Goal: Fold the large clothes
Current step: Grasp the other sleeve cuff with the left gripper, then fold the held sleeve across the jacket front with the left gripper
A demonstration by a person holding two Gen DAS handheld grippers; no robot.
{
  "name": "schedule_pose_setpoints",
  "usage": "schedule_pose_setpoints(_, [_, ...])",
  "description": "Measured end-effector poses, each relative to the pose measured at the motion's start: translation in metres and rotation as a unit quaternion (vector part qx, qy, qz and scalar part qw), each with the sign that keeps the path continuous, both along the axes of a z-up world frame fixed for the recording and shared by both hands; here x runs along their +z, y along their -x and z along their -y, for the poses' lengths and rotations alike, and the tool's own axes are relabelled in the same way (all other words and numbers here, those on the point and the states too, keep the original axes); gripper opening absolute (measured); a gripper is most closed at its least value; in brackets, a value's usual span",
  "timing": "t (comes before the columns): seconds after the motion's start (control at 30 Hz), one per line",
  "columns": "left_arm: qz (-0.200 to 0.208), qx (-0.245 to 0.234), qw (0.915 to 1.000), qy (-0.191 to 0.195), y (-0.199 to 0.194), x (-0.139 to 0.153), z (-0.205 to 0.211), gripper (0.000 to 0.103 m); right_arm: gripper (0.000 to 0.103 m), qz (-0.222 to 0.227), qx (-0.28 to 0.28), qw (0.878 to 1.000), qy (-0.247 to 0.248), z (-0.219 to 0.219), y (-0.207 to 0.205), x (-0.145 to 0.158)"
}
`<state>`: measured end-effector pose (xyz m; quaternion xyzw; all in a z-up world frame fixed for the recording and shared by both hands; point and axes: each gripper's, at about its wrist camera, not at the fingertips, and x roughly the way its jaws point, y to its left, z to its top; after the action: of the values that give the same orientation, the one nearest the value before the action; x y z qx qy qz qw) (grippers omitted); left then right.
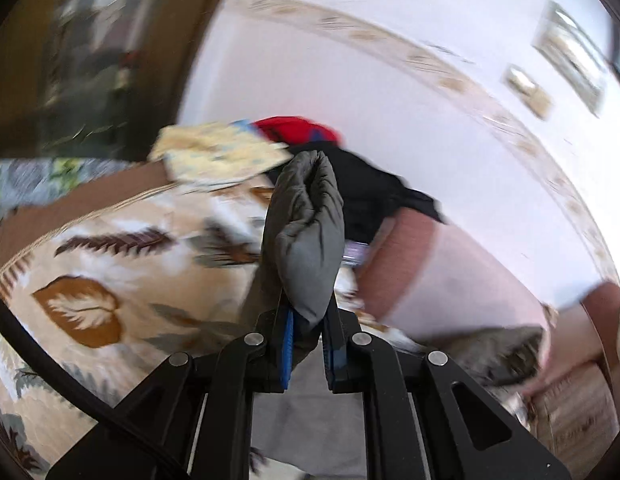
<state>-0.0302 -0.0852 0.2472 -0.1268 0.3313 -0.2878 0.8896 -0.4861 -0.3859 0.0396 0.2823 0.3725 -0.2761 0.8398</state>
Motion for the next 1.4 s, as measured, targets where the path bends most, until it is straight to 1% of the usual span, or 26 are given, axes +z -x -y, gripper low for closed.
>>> schedule_pose_setpoints(0.1, [0.02, -0.037, 0.9991, -0.001, 0.036, 0.02, 0.03, 0.011, 0.06, 0.015, -0.001, 1.0, 0.021, -0.003, 0.007, 0.012])
schedule_pose_setpoints(0.23, [0.037, -0.094, 0.9949, 0.002, 0.092, 0.04, 0.072, 0.011, 0.06, 0.039, -0.015, 0.999, 0.018, 0.003, 0.021, 0.023])
schedule_pose_setpoints(0.37, [0.037, -0.142, 0.9891, 0.011, 0.137, 0.043, 0.109, 0.011, 0.06, 0.061, -0.042, 0.997, 0.016, 0.016, 0.042, 0.033])
schedule_pose_setpoints(0.5, [0.021, -0.19, 0.9815, 0.014, 0.179, 0.031, 0.15, 0.011, 0.06, 0.087, -0.071, 0.994, 0.012, 0.028, 0.059, 0.042])
schedule_pose_setpoints(0.63, [0.004, -0.237, 0.9714, -0.006, 0.222, 0.0, 0.195, 0.011, 0.06, 0.096, -0.093, 0.991, 0.012, 0.038, 0.074, 0.048])
schedule_pose_setpoints(0.7, [-0.007, -0.256, 0.9664, -0.023, 0.24, -0.023, 0.214, 0.011, 0.06, 0.097, -0.103, 0.99, 0.011, 0.042, 0.079, 0.048])
schedule_pose_setpoints(0.83, [-0.042, -0.279, 0.9569, -0.067, 0.271, -0.082, 0.251, 0.011, 0.06, 0.1, -0.116, 0.988, 0.006, 0.05, 0.085, 0.047])
schedule_pose_setpoints(0.93, [-0.068, -0.296, 0.9482, -0.092, 0.287, -0.124, 0.265, 0.012, 0.06, 0.099, -0.118, 0.988, 0.005, 0.052, 0.085, 0.047])
schedule_pose_setpoints(1.0, [-0.073, -0.306, 0.9425, -0.114, 0.3, -0.144, 0.274, 0.013, 0.06, 0.099, -0.117, 0.988, 0.003, 0.052, 0.085, 0.046])
schedule_pose_setpoints(1.07, [-0.079, -0.31, 0.9382, -0.133, 0.305, -0.156, 0.278, 0.021, 0.06, 0.099, -0.117, 0.988, 0.001, 0.053, 0.084, 0.045])
schedule_pose_setpoints(1.1, [-0.084, -0.316, 0.9341, -0.142, 0.308, -0.161, 0.279, 0.033, 0.06, 0.098, -0.117, 0.988, 0.001, 0.054, 0.083, 0.045])
schedule_pose_setpoints(1.13, [-0.085, -0.326, 0.9306, -0.143, 0.311, -0.163, 0.278, 0.038, 0.06, 0.098, -0.118, 0.988, 0.001, 0.054, 0.083, 0.045])
schedule_pose_setpoints(1.2, [-0.074, -0.336, 0.9271, -0.148, 0.314, -0.162, 0.272, 0.054, 0.06, 0.101, -0.118, 0.988, -0.002, 0.056, 0.082, 0.044])
schedule_pose_setpoints(1.23, [-0.062, -0.34, 0.9269, -0.147, 0.316, -0.157, 0.265, 0.059, 0.06, 0.103, -0.118, 0.988, -0.004, 0.057, 0.082, 0.043])
schedule_pose_setpoints(1.27, [-0.053, -0.344, 0.9266, -0.142, 0.316, -0.154, 0.257, 0.059, 0.06, 0.104, -0.118, 0.988, -0.006, 0.057, 0.082, 0.043])
schedule_pose_setpoints(1.3, [-0.04, -0.344, 0.9283, -0.135, 0.315, -0.149, 0.246, 0.059, 0.06, 0.11, -0.116, 0.987, -0.011, 0.058, 0.081, 0.042])
schedule_pose_setpoints(1.33, [-0.026, -0.337, 0.9324, -0.129, 0.309, -0.14, 0.236, 0.059, 0.06, 0.117, -0.113, 0.987, -0.02, 0.059, 0.081, 0.04])
schedule_pose_setpoints(1.4, [0.001, -0.308, 0.9434, -0.122, 0.296, -0.13, 0.216, 0.067, 0.06, 0.134, -0.099, 0.985, -0.046, 0.063, 0.078, 0.035])
